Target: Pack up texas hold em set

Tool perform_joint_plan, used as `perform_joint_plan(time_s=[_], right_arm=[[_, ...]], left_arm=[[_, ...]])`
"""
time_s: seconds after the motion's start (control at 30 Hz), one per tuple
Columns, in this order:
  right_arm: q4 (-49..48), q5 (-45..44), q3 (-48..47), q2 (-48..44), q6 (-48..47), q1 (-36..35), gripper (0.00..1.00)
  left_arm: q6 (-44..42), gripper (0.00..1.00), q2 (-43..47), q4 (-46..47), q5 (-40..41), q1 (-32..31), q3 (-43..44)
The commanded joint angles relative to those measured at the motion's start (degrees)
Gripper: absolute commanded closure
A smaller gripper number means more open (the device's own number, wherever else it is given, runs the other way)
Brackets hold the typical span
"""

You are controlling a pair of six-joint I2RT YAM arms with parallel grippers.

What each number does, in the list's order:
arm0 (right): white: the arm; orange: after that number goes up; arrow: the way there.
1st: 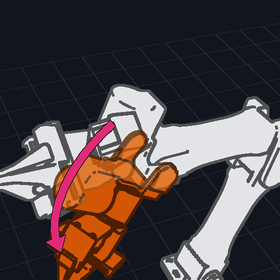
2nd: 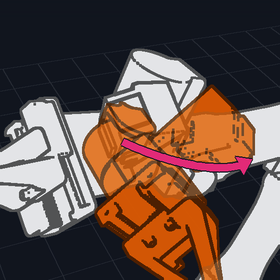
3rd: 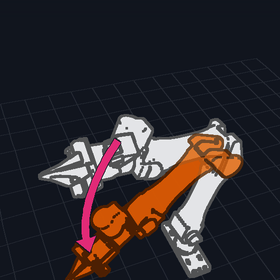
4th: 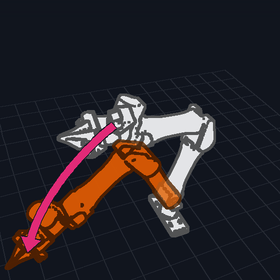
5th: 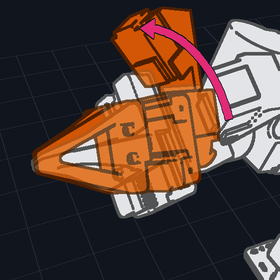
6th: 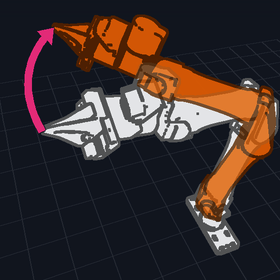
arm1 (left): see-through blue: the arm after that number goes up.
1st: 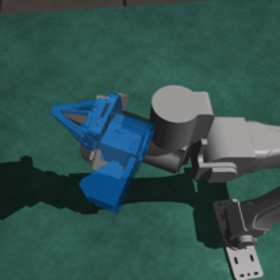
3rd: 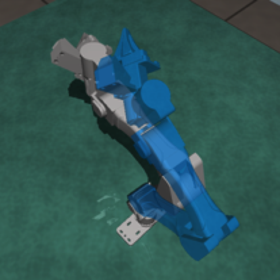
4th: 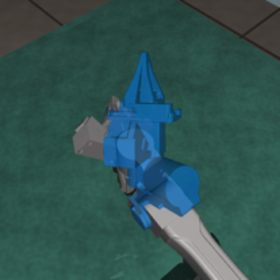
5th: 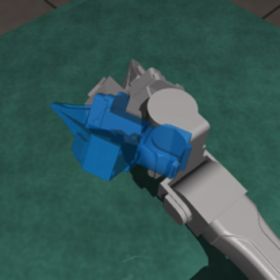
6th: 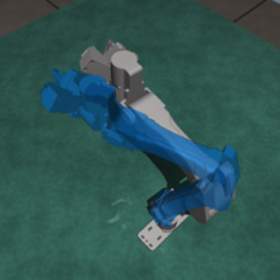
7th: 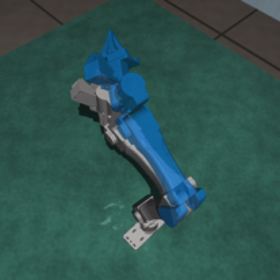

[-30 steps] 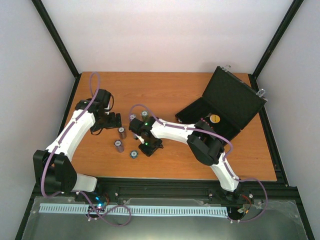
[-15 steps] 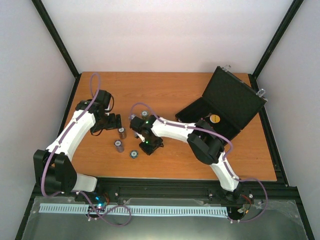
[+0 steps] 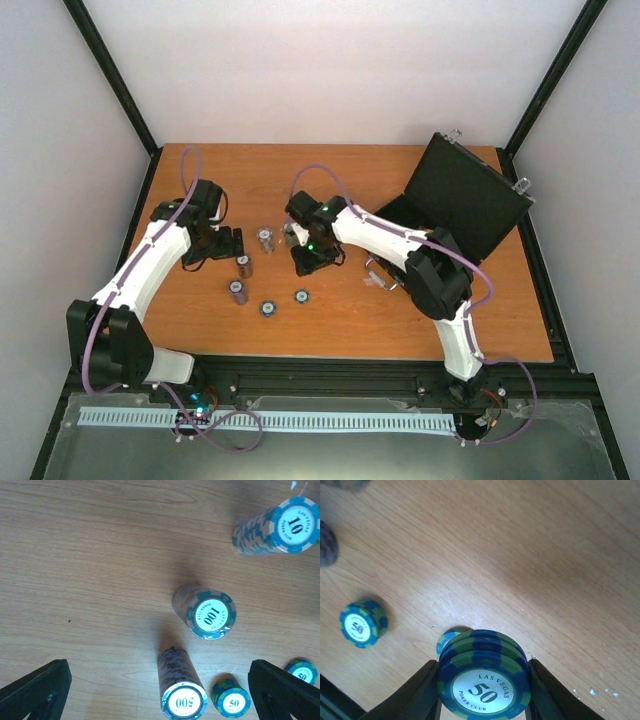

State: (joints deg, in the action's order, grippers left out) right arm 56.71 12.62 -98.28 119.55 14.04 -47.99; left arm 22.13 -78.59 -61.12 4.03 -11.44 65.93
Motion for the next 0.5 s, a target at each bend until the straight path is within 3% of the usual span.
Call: perform_joint_plan(time_s=[0.0, 0.13, 0.47], right_arm=[[-0.8, 3.2, -3.0, -3.1, 2.4, 2.1, 0.88], [-0.4, 3.2, -4.2, -3.1, 3.3, 3.0, 0.88], [3.0, 1.2, -3.0, -0.8, -0.7, -1.0, 0.88]], left_arm=[[-2.3, 0.0, 2.3, 2.3, -4.4, -0.2, -0.5], [-2.2, 0.01, 3.5, 3.8, -8.1, -0.2, -1.5], [0.5, 0.01, 3.6, 3.8, -7.3, -0.2, -2.6]])
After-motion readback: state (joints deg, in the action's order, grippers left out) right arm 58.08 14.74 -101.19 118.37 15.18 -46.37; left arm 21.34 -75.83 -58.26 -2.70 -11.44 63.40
